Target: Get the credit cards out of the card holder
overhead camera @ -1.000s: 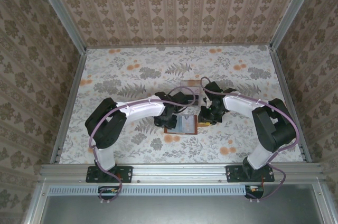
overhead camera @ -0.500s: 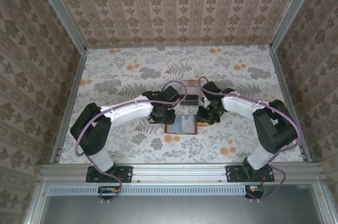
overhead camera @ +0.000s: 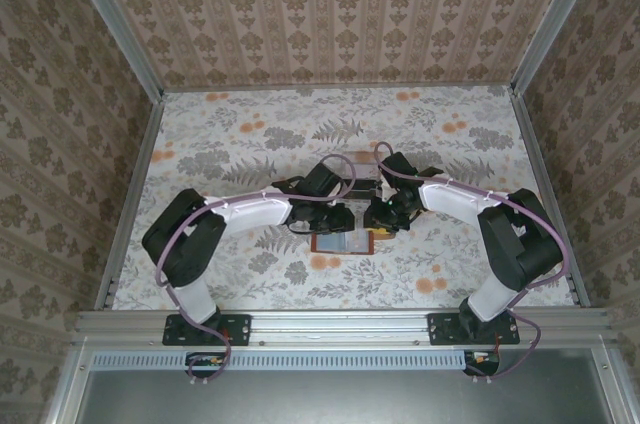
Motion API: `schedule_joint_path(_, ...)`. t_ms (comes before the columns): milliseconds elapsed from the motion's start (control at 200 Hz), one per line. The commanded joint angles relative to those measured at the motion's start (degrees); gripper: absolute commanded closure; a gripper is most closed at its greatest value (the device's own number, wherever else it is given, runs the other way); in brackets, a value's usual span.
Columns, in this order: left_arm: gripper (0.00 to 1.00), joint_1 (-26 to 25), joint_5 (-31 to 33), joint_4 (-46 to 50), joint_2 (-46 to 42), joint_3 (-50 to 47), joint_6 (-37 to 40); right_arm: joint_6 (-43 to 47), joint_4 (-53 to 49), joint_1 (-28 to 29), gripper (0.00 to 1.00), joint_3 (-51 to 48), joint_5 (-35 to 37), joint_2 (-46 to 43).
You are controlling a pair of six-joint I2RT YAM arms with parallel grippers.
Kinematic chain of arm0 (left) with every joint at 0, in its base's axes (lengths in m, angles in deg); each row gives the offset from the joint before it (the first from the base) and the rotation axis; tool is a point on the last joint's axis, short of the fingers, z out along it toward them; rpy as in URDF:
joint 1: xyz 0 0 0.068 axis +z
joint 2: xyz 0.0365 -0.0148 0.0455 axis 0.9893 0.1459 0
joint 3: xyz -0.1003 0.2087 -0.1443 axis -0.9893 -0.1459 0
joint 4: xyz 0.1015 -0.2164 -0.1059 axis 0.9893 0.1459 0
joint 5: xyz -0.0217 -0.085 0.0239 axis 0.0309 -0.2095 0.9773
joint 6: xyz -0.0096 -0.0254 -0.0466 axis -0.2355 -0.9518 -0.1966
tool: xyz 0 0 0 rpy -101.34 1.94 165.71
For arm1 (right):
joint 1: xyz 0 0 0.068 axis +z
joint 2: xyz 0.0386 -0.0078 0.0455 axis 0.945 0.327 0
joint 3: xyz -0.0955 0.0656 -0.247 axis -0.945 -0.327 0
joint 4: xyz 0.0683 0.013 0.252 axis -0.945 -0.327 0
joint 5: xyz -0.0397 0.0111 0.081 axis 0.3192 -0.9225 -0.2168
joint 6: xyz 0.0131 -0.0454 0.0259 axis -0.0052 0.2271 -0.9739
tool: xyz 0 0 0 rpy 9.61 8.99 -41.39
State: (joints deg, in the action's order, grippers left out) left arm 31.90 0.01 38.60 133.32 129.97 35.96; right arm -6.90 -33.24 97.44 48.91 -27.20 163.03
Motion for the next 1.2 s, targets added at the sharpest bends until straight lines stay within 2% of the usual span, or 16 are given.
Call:
schedule_joint_path(0, 0.74, 0.7, -3.2, -3.9, 1.5, -0.8, -2.1, -0.8, 0.4, 0.4, 0.74, -0.2, -1.5, -0.5)
schedule_joint_path(620, 0.75, 1.5, -3.6, -4.8, 4.4, -2.0, -2.3, -1.1, 0.9, 0.7, 0.74, -0.2, -1.6, 0.1)
schedule_joint_path(955, 0.75, 1.6, -3.1, -3.0, 4.9, -1.5, -1.5, -2.8, 4.7, 2.1, 0.74, 0.0, -3.3, 2.1)
schedule_joint_path(1195, 0.75, 1.5, -2.8, -1.6, 4.9, -0.9, -0.8, -2.4, 4.6, 2.2, 0.74, -0.5, -1.6, 4.3)
